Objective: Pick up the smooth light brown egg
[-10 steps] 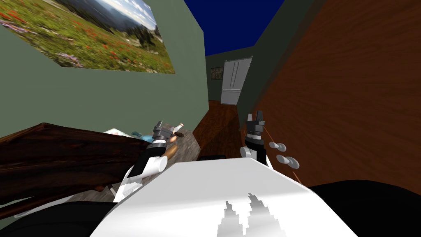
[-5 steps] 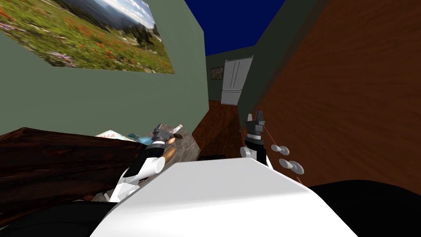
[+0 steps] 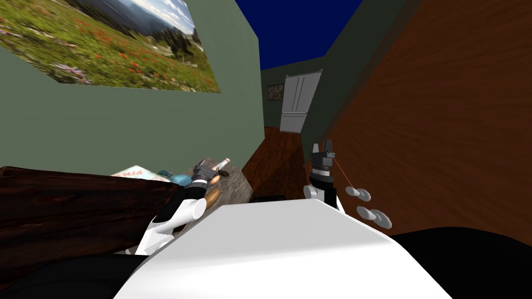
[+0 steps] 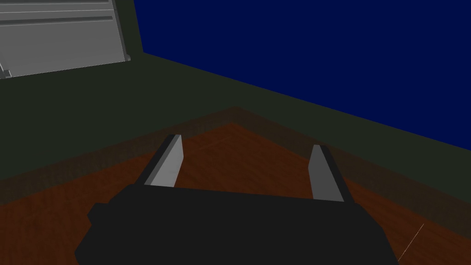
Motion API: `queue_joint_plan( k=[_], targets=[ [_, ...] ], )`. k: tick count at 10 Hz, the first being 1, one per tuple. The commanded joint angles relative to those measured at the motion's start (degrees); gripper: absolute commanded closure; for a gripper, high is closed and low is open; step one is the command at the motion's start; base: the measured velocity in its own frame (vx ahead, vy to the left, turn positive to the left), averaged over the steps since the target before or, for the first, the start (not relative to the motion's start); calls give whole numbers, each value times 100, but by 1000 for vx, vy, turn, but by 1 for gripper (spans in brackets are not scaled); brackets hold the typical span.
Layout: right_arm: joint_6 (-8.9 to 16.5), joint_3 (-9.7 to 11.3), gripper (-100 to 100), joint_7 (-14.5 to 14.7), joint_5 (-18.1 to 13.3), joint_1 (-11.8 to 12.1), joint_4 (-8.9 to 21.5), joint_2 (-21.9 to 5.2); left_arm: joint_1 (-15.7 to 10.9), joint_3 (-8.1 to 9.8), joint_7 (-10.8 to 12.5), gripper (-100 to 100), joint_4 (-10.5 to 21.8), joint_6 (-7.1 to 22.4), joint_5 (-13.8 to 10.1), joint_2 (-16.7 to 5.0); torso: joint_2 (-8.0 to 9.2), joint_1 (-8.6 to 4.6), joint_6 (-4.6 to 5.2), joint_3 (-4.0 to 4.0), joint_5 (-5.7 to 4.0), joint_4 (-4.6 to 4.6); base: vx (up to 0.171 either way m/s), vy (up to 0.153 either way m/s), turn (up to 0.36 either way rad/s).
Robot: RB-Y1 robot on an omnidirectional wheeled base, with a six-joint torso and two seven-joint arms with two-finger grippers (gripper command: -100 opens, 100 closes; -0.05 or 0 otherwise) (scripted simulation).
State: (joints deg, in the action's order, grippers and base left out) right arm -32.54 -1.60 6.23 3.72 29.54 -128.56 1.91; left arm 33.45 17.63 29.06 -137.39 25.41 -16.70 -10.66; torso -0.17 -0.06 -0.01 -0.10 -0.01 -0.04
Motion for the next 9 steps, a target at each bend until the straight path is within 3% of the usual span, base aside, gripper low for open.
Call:
queue_joint_plan(
  k=[1,8,9],
  targets=[
    [0,0,0,0,0,0,0,0,1,35,60,-100,16,167,-34,26,0,0,0,0,0,0,42,-16,20],
    [0,0,0,0,0,0,0,0,-4,480,590,-100,223,1281,-401,192,2,6,0,1,1,0,59,-9,43],
    [0,0,0,0,0,0,0,0,-4,480,590,-100,223,1303,-401,192,-6,5,0,-3,1,-1,54,-7,31]
  ],
)
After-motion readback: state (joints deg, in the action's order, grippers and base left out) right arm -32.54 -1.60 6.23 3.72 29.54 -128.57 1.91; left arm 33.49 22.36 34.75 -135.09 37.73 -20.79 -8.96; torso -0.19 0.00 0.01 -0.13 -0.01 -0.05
